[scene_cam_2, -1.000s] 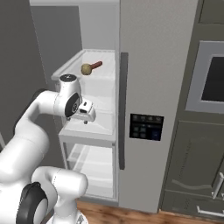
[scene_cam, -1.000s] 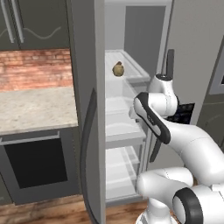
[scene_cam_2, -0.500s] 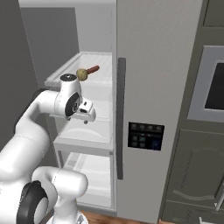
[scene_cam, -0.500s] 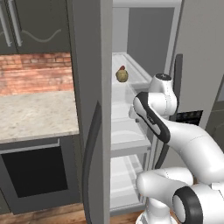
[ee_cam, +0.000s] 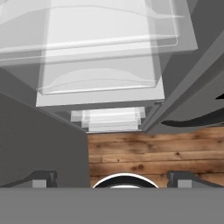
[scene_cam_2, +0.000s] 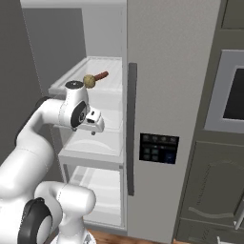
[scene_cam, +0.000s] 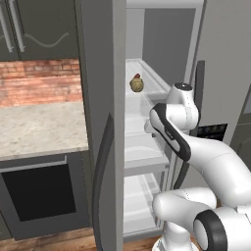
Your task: Retrieve the sausage and cheese from the fridge and place them on the cutting board on the counter.
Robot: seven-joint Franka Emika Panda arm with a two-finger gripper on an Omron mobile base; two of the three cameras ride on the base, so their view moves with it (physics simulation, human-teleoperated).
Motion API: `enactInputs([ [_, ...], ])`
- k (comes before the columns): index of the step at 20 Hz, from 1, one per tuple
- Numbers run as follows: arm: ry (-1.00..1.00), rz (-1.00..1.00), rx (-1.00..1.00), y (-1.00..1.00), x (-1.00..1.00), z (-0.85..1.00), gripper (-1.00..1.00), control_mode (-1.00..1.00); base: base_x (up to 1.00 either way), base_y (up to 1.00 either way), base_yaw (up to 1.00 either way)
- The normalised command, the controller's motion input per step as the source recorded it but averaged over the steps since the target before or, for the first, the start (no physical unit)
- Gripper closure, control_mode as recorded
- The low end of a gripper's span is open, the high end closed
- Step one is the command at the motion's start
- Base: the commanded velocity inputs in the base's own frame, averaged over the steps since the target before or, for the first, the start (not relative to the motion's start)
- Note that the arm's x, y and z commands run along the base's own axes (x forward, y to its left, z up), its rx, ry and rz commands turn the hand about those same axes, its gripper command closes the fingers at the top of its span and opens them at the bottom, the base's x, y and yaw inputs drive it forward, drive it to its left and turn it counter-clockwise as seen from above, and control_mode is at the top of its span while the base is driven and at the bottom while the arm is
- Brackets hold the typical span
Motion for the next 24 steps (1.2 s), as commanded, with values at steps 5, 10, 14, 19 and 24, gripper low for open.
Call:
enactInputs([
  [5,0.00,0.00,0.00,0.00,0.00,0.00,-1.00,1.00,0.00,0.00,0.00],
  [10,0.00,0.00,0.00,0.00,0.00,0.00,-1.00,-1.00,0.00,0.00,0.00],
  [14,0.00,0.00,0.00,0.00,0.00,0.00,-1.00,-1.00,0.00,0.00,0.00],
  [19,0.00,0.00,0.00,0.00,0.00,0.00,-1.00,-1.00,0.00,0.00,0.00],
  [24,-0.05,0.04,0.00,0.01,0.04,-0.01,-1.00,-1.00,0.00,0.00,0.00],
])
